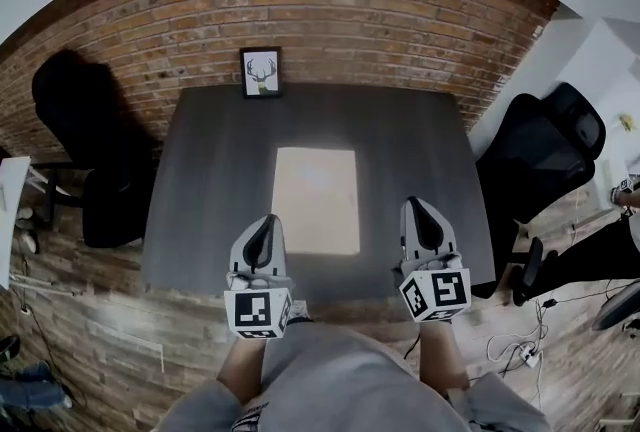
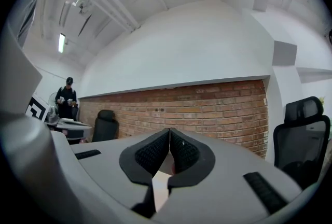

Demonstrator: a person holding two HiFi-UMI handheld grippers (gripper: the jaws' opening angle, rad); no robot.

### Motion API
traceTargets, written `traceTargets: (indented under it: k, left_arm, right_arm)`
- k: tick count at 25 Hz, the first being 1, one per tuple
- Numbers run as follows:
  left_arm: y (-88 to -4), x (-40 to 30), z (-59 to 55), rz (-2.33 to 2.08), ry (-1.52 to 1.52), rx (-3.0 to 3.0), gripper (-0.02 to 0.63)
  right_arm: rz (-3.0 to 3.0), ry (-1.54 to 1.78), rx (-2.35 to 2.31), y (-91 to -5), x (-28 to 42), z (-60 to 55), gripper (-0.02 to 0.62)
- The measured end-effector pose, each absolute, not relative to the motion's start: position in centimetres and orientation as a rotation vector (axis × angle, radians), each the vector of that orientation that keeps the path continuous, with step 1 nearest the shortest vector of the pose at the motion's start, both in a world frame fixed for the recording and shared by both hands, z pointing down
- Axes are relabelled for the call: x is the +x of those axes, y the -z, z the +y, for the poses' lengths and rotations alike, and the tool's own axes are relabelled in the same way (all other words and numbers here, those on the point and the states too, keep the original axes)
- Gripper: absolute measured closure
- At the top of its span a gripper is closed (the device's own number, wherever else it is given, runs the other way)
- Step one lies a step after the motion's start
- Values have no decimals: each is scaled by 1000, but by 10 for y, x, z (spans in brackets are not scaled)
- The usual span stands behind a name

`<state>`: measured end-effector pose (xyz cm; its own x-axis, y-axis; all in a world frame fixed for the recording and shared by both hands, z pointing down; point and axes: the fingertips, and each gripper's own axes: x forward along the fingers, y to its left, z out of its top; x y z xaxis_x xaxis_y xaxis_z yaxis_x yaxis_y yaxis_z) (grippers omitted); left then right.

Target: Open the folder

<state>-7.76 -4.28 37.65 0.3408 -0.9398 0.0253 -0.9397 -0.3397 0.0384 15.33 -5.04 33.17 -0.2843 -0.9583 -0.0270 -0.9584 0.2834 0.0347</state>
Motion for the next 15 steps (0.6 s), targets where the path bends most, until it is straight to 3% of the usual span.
traceTargets:
  k: [10,15]
  left_arm:
    - [-378,-98,-105,-1711,-7,2601,600]
    - [-388,-93,-112,-1706,-30,2592,600]
  right_arm:
    - [2537,52,-1875,-354,115,-109,591]
    - [2603,124,-1827,-369,110,-128,558]
